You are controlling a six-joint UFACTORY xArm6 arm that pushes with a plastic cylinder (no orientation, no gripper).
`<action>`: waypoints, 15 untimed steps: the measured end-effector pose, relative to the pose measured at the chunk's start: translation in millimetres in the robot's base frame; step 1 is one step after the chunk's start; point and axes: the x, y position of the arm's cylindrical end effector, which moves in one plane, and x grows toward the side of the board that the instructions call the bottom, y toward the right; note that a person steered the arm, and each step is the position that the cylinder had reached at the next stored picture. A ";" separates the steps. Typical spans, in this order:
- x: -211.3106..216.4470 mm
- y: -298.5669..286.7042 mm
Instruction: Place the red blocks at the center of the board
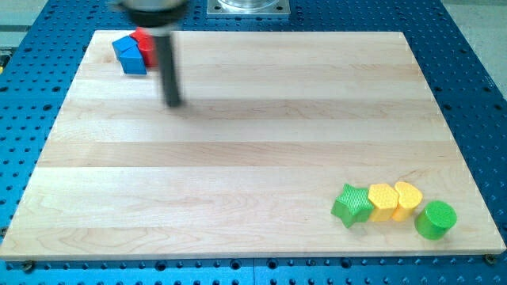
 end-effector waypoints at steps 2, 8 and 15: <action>-90.3 -94.0; -41.4 69.1; -153.4 50.8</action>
